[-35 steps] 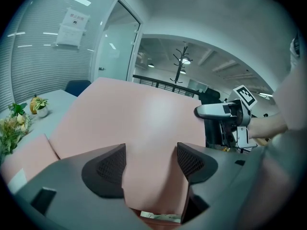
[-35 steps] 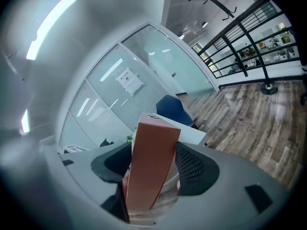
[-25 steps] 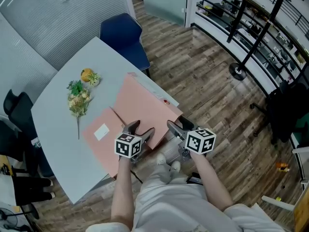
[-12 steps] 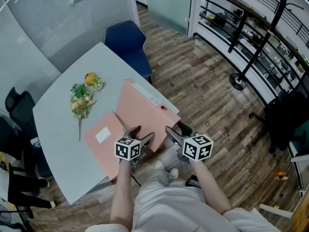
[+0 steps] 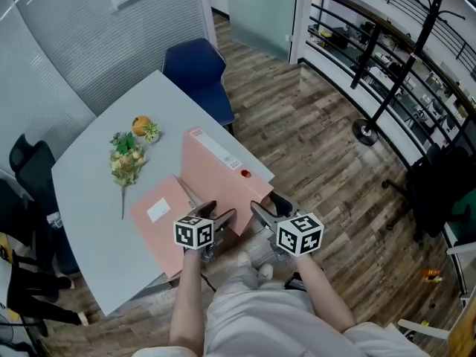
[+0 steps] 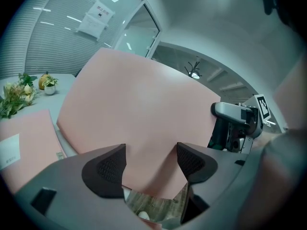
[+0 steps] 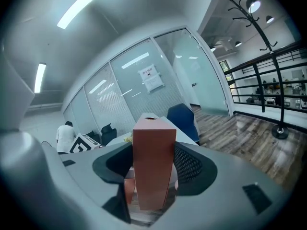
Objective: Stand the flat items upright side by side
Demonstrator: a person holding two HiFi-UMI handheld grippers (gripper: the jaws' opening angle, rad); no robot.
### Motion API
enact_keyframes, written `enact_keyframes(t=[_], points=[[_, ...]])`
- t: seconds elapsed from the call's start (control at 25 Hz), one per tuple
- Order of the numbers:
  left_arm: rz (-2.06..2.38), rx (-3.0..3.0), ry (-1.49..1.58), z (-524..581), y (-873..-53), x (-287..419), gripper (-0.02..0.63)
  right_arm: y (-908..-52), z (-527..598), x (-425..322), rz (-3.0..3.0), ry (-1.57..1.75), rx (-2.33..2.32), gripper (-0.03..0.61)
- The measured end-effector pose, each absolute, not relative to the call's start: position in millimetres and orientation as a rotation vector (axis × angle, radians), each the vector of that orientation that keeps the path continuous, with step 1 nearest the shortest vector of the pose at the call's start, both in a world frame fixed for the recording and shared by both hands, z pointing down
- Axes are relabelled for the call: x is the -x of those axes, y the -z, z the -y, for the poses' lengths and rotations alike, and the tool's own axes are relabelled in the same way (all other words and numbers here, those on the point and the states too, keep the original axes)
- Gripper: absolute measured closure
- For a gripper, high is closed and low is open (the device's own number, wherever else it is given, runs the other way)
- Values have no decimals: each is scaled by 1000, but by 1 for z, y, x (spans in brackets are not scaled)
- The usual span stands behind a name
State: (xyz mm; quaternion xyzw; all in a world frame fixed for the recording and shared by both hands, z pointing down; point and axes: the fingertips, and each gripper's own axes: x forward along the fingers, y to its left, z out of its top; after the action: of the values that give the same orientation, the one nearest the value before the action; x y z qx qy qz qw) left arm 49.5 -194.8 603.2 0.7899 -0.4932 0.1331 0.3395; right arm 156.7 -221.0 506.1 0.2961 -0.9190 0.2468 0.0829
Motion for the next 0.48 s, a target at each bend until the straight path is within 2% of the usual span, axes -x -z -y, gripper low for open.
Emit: enact_keyframes(t=[0.48], points=[[1299,-2034,-325,192,-605,-50,296,-499,208,-156,2756,-636,-884,304]])
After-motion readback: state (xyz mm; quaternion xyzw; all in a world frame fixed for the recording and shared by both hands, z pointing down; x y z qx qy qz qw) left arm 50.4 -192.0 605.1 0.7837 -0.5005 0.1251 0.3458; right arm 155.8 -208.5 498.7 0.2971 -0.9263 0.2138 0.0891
